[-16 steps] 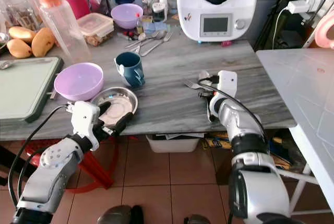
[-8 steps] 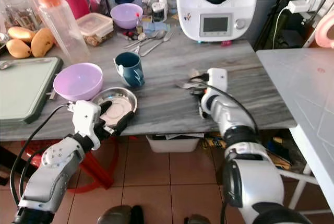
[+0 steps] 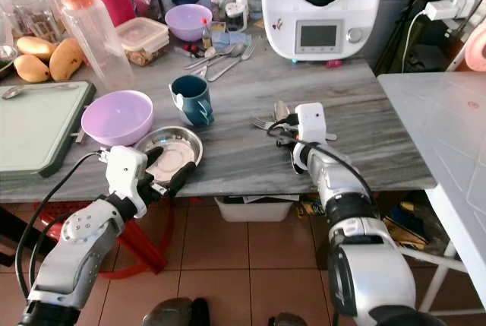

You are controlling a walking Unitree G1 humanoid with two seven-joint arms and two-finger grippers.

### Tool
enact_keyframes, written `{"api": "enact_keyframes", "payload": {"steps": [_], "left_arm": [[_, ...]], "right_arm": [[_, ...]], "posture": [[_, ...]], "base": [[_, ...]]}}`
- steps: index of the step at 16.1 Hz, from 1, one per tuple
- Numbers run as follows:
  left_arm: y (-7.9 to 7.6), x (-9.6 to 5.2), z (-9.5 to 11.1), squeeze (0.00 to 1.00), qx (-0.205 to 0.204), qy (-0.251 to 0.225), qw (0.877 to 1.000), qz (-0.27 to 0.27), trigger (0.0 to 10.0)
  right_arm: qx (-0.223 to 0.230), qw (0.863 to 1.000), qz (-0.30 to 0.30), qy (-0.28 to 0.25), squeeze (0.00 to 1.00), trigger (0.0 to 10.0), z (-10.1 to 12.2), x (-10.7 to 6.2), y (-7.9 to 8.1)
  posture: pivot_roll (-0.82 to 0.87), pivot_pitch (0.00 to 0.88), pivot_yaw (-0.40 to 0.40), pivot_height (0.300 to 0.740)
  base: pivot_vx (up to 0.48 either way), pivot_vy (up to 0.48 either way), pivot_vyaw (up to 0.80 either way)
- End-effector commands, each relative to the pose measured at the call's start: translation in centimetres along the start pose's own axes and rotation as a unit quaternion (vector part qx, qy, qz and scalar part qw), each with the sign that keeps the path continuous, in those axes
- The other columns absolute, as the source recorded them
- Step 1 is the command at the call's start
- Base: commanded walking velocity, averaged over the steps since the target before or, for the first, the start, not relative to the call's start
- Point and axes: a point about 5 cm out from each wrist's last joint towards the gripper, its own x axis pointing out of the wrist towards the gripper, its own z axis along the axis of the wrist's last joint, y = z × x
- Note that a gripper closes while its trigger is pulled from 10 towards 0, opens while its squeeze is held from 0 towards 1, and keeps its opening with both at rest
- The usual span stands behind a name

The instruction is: Setting the table

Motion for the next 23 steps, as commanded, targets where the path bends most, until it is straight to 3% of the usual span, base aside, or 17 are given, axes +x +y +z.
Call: {"api": "enact_keyframes", "payload": {"steps": [1,6,8,11,12,13,23], "left_arm": [[0.1,0.2,0.1,0.00,0.009,0.001,1.000,0.002,10.0],[0.2,0.4,0.1,0.00,0.010,0.001,1.000,0.003,10.0],[0.2,0.5,0.1,0.00,0.012,0.001,1.000,0.004,10.0],[0.3,0.4,0.0,0.00,0.015,0.004,1.000,0.007,10.0],[0.4,0.2,-0.1,0.00,0.017,0.009,1.000,0.011,10.0],[0.5,0.1,-0.1,0.00,0.018,0.010,1.000,0.013,10.0],[0.5,0.0,-0.1,0.00,0.018,0.010,1.000,0.013,10.0]], "right_arm": [[-0.018,1.000,0.008,-0.008,1.00,10.0,0.2,-0.1,0.2],[-0.078,0.994,-0.023,-0.072,1.00,10.0,2.6,-0.9,-0.3],[-0.105,0.992,-0.043,-0.063,1.00,10.0,2.9,-0.9,-1.0],[-0.117,0.993,-0.016,-0.019,1.00,10.0,2.3,-0.8,-1.6],[-0.126,0.992,-0.022,-0.018,0.85,10.0,2.3,-1.0,-2.4],[-0.133,0.991,-0.022,-0.010,0.00,10.0,2.2,-1.2,-3.1],[-0.136,0.991,-0.013,-0.005,0.00,10.0,2.0,-1.4,-3.6]], "posture": [[0.01,0.000,0.074,0.740],[0.00,0.000,0.076,0.740],[0.00,0.000,0.074,0.740],[0.01,0.000,0.070,0.740],[0.02,0.000,0.068,0.740],[0.02,0.000,0.068,0.740],[0.02,0.000,0.068,0.740]], "base": [[0.000,0.000,0.00],[0.000,0.000,0.00],[0.000,0.000,0.00],[0.000,0.000,0.00],[0.000,0.000,0.00],[0.000,0.000,0.00],[0.000,0.000,0.00]]}}
